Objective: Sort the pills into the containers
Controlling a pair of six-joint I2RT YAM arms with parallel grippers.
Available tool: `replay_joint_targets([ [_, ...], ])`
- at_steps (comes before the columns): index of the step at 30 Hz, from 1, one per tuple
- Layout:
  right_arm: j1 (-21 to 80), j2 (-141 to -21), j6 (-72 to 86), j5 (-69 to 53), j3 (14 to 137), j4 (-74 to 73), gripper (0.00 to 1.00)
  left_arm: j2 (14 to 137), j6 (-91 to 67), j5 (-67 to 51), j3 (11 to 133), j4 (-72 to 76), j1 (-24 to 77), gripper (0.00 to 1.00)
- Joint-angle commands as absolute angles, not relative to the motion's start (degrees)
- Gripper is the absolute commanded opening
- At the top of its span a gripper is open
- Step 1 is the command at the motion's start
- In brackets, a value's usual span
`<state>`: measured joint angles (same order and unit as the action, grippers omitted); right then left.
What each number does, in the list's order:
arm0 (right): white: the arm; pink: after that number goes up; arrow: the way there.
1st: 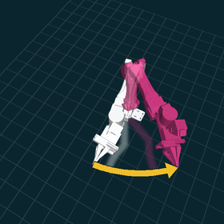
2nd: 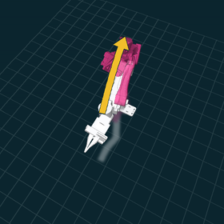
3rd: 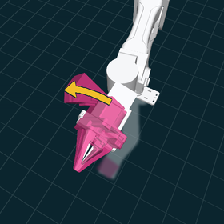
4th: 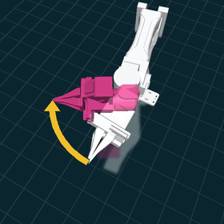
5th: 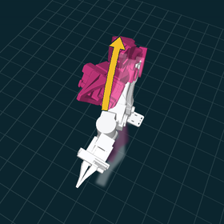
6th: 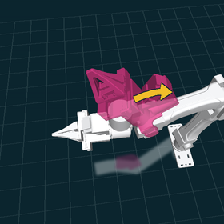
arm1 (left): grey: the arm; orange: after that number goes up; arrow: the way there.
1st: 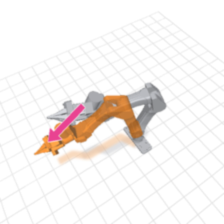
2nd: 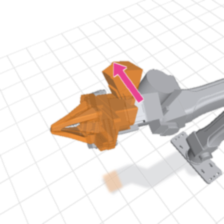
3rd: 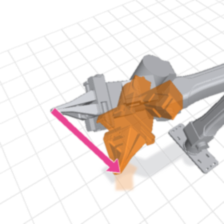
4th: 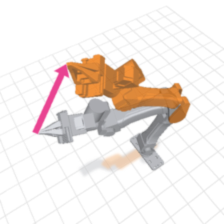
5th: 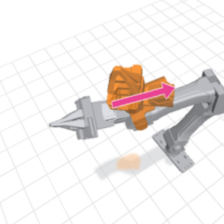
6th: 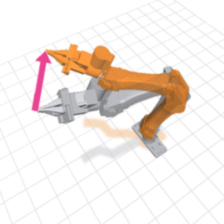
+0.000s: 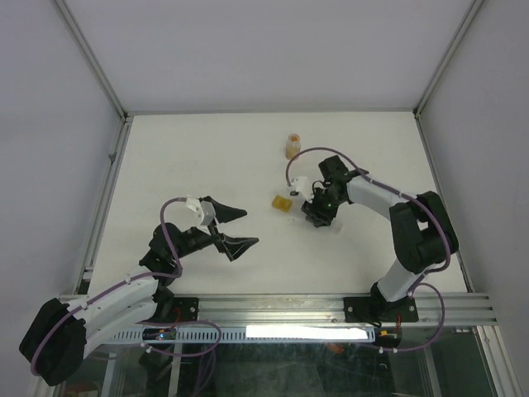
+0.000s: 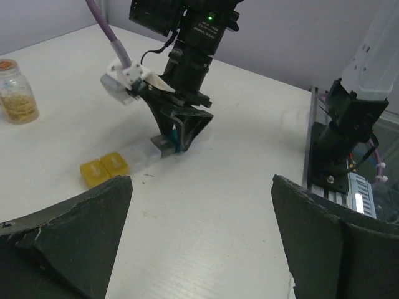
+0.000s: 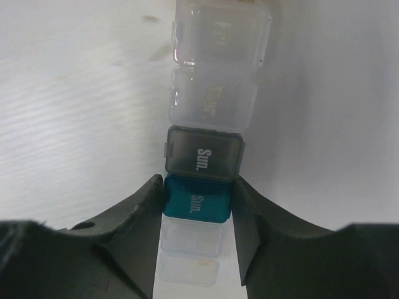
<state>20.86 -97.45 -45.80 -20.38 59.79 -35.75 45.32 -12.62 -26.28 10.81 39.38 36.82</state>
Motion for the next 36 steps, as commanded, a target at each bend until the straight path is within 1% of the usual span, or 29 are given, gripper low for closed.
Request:
replay_joint_targets([
  [1, 29.58, -89.72, -58.38, -23.69, 52.30, -36.69, 0.41, 43.23, -3.67, -33.83, 6.57, 49.04, 38.65, 0.96],
  [6, 34.69, -84.30, -66.46, -25.33, 47.48, -35.89, 0.42, 44.77, 1.70, -35.10, 4.63, 51.18, 41.50, 0.97],
  [9, 36.51, -84.86, -67.30, -25.20, 47.81, -36.14, 0.45, 47.95, 4.91, -34.98, 5.36, 49.79, 43.06, 0.97],
  [11, 37.45, -85.57, -67.20, -24.87, 48.07, -36.06, 0.54, 50.32, 6.89, -34.01, 5.96, 48.89, 44.15, 0.97],
  [13, 38.07, -85.54, -66.31, -24.40, 47.91, -35.27, 0.66, 52.83, 8.67, -31.95, 6.66, 48.28, 45.26, 0.98],
  [16, 37.88, -83.19, -64.10, -23.91, 47.95, -34.69, 0.80, 56.89, 12.57, -28.30, 8.66, 45.97, 47.28, 0.98],
  [17, 37.13, -81.40, -63.52, -24.44, 47.91, -34.78, 0.83, 58.22, 13.85, -27.15, 9.95, 44.78, 47.90, 0.98],
  [19, 34.24, -77.68, -63.32, -28.43, 47.84, -35.65, 0.86, 61.02, 15.94, -25.16, 11.90, 43.28, 48.95, 0.99],
  [23, 26.33, -70.80, -68.17, -39.83, 46.38, -38.87, 0.86, 66.19, 20.35, -25.09, 15.62, 41.09, 49.89, 0.99],
  [25, 22.91, -67.88, -74.41, -44.77, 44.24, -40.07, 0.87, 69.20, 23.47, -26.41, 17.59, 39.63, 49.83, 0.99],
  [28, 20.34, -65.04, -78.67, -45.27, 40.22, -37.64, 0.89, 74.26, 26.76, -28.82, 21.71, 35.89, 49.89, 0.99],
  [30, 19.54, -65.33, -79.40, -44.22, 39.20, -36.73, 0.91, 77.46, 28.34, -29.63, 24.48, 32.90, 49.90, 0.99],
  [32, 19.11, -67.60, -80.57, -44.28, 40.18, -38.87, 0.91, 80.35, 29.77, -29.58, 27.10, 29.70, 49.84, 0.99],
  [36, 18.39, -73.58, -81.51, -45.44, 44.12, -43.61, 0.86, 86.05, 31.13, -28.41, 30.88, 25.58, 49.84, 0.98],
])
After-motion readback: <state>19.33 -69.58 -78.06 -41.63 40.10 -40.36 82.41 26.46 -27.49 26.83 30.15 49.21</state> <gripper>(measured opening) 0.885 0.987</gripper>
